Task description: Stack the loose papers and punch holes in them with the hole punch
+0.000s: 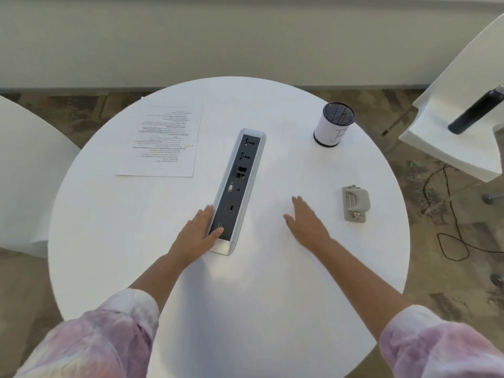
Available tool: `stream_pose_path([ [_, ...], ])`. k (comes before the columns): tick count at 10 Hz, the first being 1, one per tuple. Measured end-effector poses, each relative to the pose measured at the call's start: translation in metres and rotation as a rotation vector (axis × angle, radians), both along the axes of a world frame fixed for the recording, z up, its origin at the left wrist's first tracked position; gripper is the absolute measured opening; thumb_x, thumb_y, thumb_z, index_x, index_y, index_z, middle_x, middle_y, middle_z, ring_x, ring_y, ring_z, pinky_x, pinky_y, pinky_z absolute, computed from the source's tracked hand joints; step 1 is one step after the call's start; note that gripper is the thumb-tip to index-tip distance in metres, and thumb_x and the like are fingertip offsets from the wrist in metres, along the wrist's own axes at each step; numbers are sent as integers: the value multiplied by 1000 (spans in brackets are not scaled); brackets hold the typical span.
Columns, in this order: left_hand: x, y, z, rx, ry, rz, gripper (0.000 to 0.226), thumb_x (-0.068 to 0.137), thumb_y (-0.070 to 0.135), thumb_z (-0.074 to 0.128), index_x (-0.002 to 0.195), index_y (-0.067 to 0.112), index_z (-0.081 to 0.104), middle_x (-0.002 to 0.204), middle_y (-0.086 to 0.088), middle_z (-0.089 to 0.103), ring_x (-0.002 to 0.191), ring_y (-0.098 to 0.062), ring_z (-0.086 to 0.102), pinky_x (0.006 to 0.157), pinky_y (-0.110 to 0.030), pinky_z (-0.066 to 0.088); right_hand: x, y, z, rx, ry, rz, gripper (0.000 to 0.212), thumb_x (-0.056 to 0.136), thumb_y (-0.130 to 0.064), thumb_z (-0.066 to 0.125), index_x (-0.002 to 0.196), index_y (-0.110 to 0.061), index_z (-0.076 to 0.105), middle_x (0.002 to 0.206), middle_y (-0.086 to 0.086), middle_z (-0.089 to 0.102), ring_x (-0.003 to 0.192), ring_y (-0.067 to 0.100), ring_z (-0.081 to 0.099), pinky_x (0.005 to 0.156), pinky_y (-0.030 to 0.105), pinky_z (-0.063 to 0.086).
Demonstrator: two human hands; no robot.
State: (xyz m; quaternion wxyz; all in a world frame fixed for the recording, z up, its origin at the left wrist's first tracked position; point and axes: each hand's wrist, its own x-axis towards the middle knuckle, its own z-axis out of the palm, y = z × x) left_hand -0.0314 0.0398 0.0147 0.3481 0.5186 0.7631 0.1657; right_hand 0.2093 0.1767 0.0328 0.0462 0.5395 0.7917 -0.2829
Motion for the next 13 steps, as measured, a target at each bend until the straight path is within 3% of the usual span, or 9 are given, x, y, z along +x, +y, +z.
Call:
stream_pose_path([
  [3, 2, -45, -6, -63, 194, -105, 65, 95, 49, 29, 149, 21, 6, 159, 3, 3, 146, -17, -1, 117, -40, 5, -23, -77, -15, 13, -221, 209, 73, 98, -45, 28, 146, -1, -6, 156, 19, -11, 145, 31, -9, 119, 36, 0],
  [4, 4, -57, -9, -89, 338, -151, 88, 76, 74, -4, 148, 22, -6, 157, 2, -12, 146, -20, -8, 117, -40, 2, -25, -93, -21, 24, -198, 229, 77, 96, -49, 29, 147, -4, -8, 156, 16, -14, 145, 29, -13, 119, 37, -2],
  [5, 8, -72, -14, -96, 431, -147, 114, 50, 81, -30, 146, 22, -14, 155, 0, -19, 145, -23, -13, 117, -41, -2, -20, -100, -26, 58, -173, 228, 77, 95, -52, 28, 147, -9, -10, 156, 11, -18, 144, 26, -17, 119, 36, -6],
  [7, 10, -82, -21, -97, 486, -144, 106, 53, 76, -36, 142, 21, -21, 155, 0, -21, 144, -22, -14, 116, -41, -5, -15, -107, -34, 121, -173, 219, 76, 95, -54, 24, 147, -12, -11, 156, 6, -18, 144, 22, -18, 118, 34, -8],
  [9, 12, -83, -19, -77, 488, -144, 109, 52, 75, -37, 145, 24, -12, 156, -1, -16, 145, -24, -10, 117, -41, -3, -12, -109, -38, 145, -161, 212, 75, 95, -54, 25, 147, -13, -11, 156, 3, -19, 144, 20, -18, 118, 33, -9],
  [11, 10, -83, -24, -82, 510, -139, 104, 50, 72, -41, 141, 25, -21, 156, 0, -19, 145, -23, -13, 117, -42, -4, -9, -108, -43, 181, -173, 221, 74, 95, -55, 21, 145, -16, -16, 147, -3, -30, 137, 13, -28, 116, 30, -12],
  [13, 10, -81, -23, -65, 497, -139, 107, 53, 74, -38, 144, 22, -16, 157, 1, -16, 145, -21, -12, 117, -42, -2, -12, -111, -42, 183, -151, 207, 75, 94, -55, 23, 146, -15, -14, 151, -1, -26, 142, 19, -23, 117, 32, -11],
])
